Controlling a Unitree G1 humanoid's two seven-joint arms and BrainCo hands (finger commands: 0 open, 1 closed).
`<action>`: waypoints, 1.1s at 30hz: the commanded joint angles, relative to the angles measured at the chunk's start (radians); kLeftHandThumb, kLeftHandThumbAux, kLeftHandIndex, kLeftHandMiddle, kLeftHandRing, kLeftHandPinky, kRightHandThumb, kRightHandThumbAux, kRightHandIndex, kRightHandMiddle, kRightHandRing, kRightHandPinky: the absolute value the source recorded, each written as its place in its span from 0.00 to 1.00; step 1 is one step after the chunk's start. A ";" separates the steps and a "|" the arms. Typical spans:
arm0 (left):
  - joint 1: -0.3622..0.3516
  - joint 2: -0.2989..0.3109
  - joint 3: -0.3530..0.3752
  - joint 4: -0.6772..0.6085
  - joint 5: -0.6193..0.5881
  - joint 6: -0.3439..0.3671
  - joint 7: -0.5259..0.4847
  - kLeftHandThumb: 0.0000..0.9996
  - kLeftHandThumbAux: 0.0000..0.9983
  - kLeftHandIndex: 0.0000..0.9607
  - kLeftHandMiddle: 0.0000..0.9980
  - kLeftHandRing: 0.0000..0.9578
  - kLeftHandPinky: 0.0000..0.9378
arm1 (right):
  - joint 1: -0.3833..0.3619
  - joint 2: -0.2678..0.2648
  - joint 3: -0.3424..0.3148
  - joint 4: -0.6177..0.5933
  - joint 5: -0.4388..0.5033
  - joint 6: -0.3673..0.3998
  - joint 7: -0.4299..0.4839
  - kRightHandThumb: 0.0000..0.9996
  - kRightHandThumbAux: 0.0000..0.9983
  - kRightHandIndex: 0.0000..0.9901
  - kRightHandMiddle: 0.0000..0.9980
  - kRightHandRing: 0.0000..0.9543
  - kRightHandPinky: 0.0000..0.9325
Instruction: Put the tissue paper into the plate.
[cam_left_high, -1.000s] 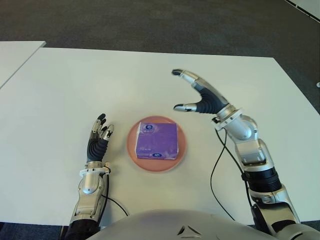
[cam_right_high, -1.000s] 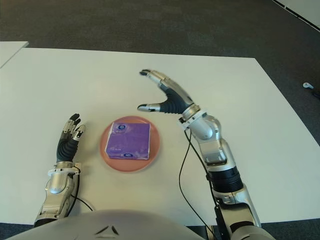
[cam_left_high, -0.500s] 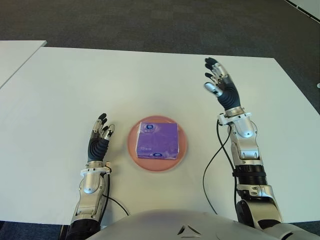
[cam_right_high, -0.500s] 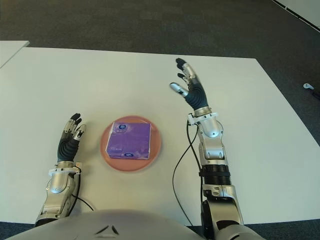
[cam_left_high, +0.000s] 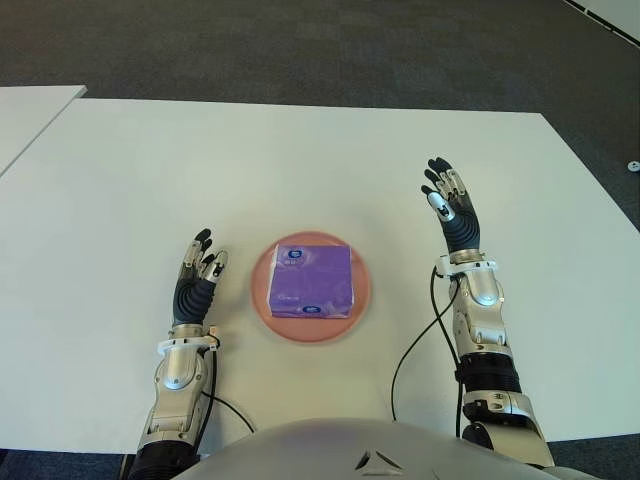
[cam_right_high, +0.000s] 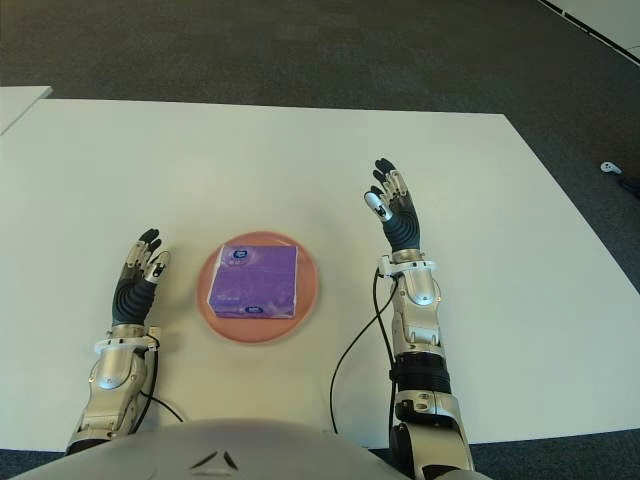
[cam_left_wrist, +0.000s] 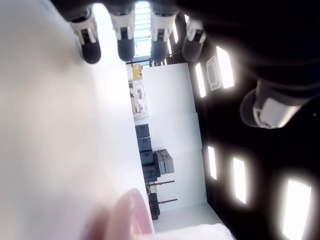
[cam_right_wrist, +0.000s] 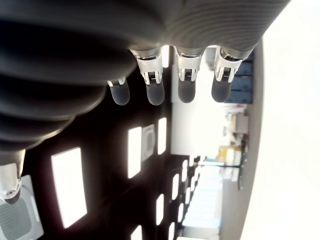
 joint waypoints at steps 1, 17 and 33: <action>0.055 -0.005 -0.003 0.053 0.000 0.067 -0.013 0.00 0.41 0.00 0.00 0.00 0.00 | -0.002 0.011 0.001 -0.004 0.010 -0.010 -0.004 0.00 0.45 0.00 0.00 0.00 0.00; 0.062 -0.005 -0.003 0.036 0.005 0.082 -0.012 0.00 0.42 0.00 0.00 0.00 0.00 | 0.004 0.017 0.007 -0.017 0.005 -0.008 -0.010 0.00 0.45 0.00 0.00 0.00 0.00; 0.070 -0.005 -0.005 0.013 0.011 0.099 -0.010 0.00 0.41 0.00 0.00 0.00 0.00 | 0.007 0.018 0.011 -0.025 0.003 -0.004 -0.014 0.00 0.45 0.00 0.00 0.00 0.00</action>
